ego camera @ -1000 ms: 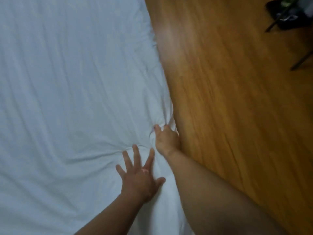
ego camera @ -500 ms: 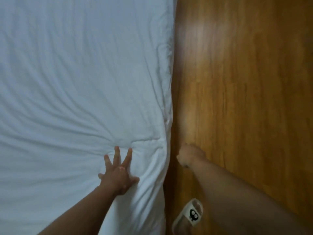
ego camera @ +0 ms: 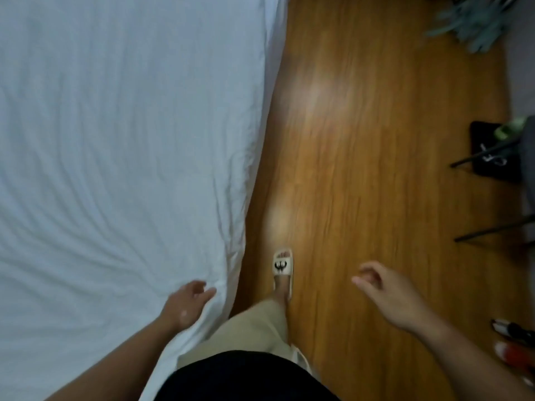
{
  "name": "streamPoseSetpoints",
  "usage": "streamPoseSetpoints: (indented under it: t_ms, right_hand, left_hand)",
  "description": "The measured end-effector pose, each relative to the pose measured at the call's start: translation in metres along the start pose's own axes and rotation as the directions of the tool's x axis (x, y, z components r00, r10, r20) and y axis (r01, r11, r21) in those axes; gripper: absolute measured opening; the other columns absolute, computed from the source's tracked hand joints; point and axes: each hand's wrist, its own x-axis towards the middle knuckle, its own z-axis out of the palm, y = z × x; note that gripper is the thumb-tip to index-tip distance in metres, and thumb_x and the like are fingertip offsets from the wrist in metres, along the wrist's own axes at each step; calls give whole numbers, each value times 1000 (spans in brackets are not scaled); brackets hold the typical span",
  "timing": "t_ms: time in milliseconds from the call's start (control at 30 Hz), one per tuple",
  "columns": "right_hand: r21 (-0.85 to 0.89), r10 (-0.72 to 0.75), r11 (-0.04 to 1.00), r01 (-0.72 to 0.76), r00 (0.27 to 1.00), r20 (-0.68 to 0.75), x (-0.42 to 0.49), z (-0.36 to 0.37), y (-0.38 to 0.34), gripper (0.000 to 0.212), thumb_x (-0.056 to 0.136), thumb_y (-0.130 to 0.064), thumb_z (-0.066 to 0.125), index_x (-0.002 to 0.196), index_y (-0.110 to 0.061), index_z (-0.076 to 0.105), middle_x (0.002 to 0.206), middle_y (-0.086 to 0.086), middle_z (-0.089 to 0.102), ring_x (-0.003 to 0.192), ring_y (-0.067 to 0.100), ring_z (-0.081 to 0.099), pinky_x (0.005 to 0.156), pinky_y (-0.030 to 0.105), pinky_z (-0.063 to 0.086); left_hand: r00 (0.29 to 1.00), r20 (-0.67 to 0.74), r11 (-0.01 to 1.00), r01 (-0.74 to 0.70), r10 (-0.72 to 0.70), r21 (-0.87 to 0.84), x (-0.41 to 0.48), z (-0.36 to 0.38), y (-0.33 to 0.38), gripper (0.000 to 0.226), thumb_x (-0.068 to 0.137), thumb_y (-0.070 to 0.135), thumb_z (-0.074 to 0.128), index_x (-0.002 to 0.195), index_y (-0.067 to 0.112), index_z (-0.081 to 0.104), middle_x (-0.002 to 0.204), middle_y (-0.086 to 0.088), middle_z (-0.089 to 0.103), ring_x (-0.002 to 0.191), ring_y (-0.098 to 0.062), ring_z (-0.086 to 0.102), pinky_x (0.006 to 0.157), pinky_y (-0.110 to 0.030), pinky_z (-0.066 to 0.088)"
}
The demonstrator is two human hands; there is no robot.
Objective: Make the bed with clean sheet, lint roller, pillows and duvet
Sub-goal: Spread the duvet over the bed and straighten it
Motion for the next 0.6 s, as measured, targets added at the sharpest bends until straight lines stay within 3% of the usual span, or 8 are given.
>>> streamPoseSetpoints:
  t_ms: [67,167,300,467,600]
  right_hand:
    - [96,103,990,-103,995,7,9,-41,7,28,96,-40,61,118,-24,60,104,-9,66,93,3,62,79,20,48]
    - [209,237,952,-223,970,-46,35,-91,18,51,81,-63,58,113,-24,62,100,-11,68,95,9,64,88,33,50]
    - [296,342,906,-304,935,-88,91,-151,21,31,91,-40,69,112,-17,66,94,-10,69,94,13,64,94,40,49]
    - [283,292,927,-248,948,-127,209,-257,3,25,92,-37,69,105,-16,66,89,-11,68,98,18,66,88,34,47]
    - [120,159,981,-151,985,-62,318,-363,-39,29,95,-43,63,110,-18,64,100,-4,68,97,14,63,79,27,44]
  left_hand:
    - [996,93,995,-22,12,102,21,-18,41,53,98,56,45,135,20,55,136,-1,60,122,-19,56,98,-29,40]
    - [985,157,983,-99,75,157,66,-69,127,52,98,57,44,133,20,57,133,0,61,118,-17,57,97,-29,44]
    - [970,38,963,-244,241,118,138,-158,283,54,99,58,41,126,16,62,124,-3,65,114,-22,60,92,-31,44]
    - [937,-76,940,-341,342,17,212,-234,453,57,100,57,43,137,16,56,135,-4,60,121,-24,57,99,-33,45]
    - [957,-81,950,-288,280,-122,247,-263,527,54,99,56,45,136,18,55,131,-2,61,115,-20,59,90,-27,44]
